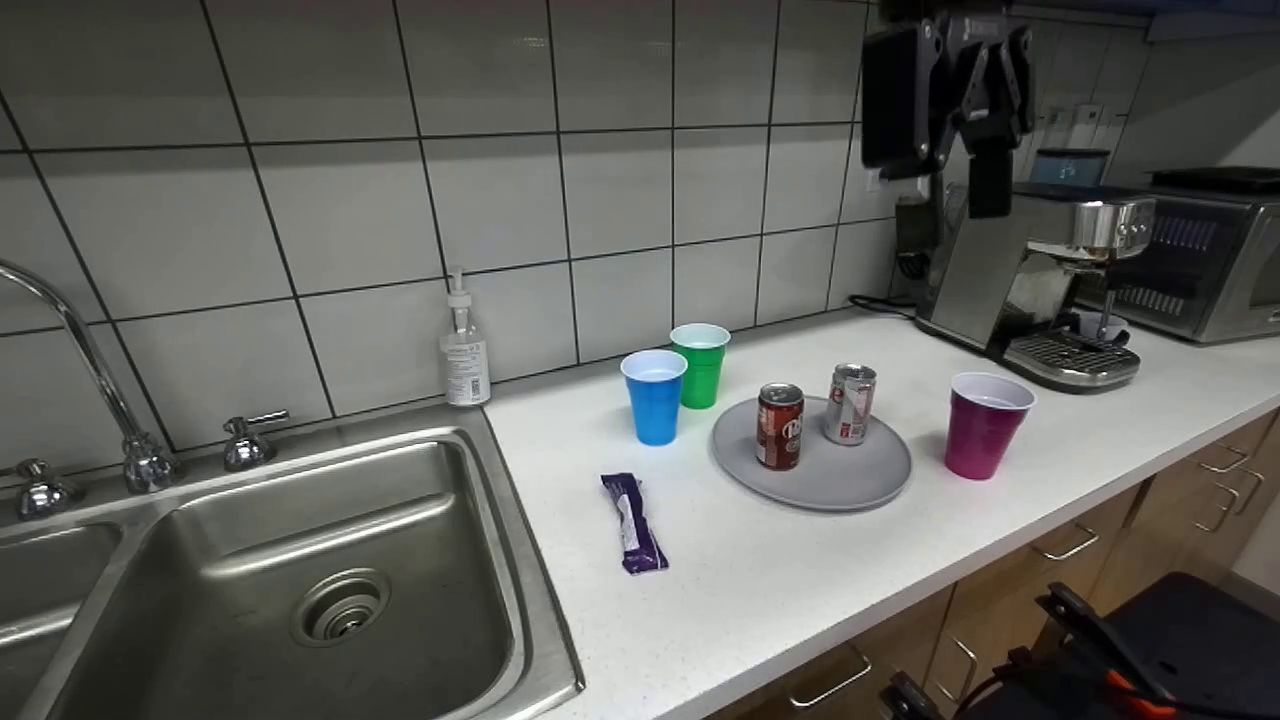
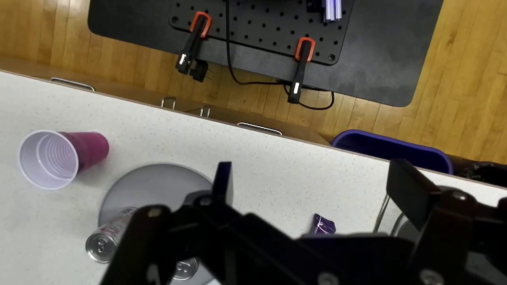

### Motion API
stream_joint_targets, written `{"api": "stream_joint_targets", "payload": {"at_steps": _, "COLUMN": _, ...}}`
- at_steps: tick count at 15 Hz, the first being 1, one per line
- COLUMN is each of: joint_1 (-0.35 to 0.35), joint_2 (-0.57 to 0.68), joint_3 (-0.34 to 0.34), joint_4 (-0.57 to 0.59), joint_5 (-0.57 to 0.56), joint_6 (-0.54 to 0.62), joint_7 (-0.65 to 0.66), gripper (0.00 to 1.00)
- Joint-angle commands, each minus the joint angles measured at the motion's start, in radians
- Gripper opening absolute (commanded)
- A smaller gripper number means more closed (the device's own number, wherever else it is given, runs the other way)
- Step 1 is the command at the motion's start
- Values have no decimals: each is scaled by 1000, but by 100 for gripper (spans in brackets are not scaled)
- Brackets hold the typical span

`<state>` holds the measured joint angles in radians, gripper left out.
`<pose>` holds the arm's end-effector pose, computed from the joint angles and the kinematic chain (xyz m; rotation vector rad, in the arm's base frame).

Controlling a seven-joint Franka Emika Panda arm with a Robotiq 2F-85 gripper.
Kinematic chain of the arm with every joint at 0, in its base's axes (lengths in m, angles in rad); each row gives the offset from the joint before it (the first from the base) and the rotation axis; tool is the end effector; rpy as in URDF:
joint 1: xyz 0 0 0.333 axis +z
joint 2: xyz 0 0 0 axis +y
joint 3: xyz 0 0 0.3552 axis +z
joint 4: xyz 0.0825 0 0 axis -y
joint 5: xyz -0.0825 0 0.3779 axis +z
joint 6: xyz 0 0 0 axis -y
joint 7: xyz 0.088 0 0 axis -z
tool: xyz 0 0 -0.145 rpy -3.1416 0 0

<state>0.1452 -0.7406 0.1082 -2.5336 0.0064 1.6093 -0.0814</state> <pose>0.2590 0.0719 0.4881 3.0155 0.4541 -0.2773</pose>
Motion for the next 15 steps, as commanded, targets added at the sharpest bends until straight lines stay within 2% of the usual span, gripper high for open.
{"api": "stream_joint_targets", "payload": {"at_steps": 1, "joint_1": -2, "joint_2": -25, "joint_3": 18, "joint_4": -80, "joint_5": -36, "joint_6": 96, "joint_7": 23, "gripper": 100}}
{"api": "stream_joint_targets", "payload": {"at_steps": 7, "joint_1": -9, "joint_2": 5, "joint_3": 3, "joint_4": -195, "joint_5": -57, "joint_6": 308, "joint_7": 20, "gripper": 100}}
{"api": "stream_joint_targets", "payload": {"at_steps": 11, "joint_1": -31, "joint_2": 77, "joint_3": -16, "joint_4": -244, "joint_5": -68, "joint_6": 454, "joint_7": 25, "gripper": 100}}
{"api": "stream_joint_targets", "payload": {"at_steps": 15, "joint_1": -77, "joint_2": 127, "joint_3": -38, "joint_4": -244, "joint_5": -83, "joint_6": 522, "joint_7": 37, "gripper": 100}}
